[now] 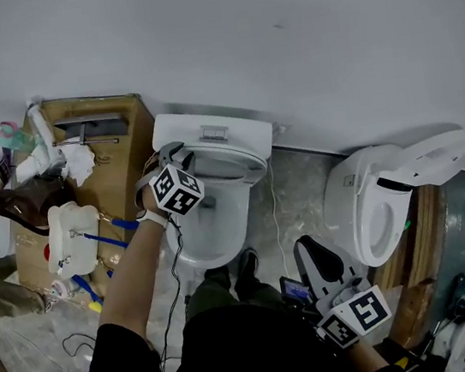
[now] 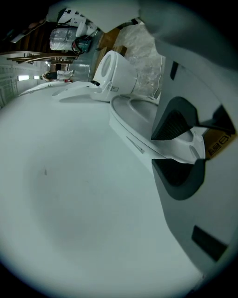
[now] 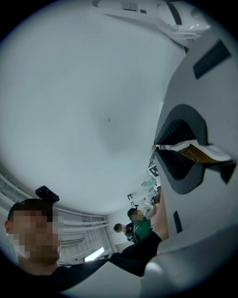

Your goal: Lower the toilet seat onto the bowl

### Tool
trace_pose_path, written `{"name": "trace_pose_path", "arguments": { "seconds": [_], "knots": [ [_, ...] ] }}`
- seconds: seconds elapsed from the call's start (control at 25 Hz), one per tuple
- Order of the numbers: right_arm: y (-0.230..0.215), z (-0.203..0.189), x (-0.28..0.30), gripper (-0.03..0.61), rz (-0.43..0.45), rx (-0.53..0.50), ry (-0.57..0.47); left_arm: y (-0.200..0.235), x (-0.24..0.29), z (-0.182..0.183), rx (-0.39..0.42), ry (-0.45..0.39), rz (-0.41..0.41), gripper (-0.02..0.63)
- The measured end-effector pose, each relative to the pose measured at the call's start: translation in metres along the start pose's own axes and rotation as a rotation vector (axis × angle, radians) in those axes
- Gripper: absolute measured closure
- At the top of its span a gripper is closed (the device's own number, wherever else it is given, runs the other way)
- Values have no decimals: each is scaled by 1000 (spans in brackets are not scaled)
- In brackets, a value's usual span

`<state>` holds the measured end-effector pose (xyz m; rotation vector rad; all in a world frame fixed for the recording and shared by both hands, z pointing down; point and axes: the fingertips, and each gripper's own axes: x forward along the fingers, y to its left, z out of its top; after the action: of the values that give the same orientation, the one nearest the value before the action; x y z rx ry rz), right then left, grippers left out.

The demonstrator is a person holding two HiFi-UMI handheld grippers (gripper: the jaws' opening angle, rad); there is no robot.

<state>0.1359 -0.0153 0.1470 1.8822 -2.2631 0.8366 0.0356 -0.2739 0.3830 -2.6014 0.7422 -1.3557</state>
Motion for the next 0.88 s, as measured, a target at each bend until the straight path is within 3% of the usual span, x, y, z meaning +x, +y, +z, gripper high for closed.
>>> {"name": "trace_pose_path", "arguments": {
  "seconds": [0.28, 0.88],
  "knots": [
    [3, -4, -3, 525, 22, -6, 11, -4, 0, 4, -60, -33, 37, 512],
    [1, -6, -14, 525, 56, -2, 11, -33, -32, -17, -97, -46, 68, 514]
  ]
}}
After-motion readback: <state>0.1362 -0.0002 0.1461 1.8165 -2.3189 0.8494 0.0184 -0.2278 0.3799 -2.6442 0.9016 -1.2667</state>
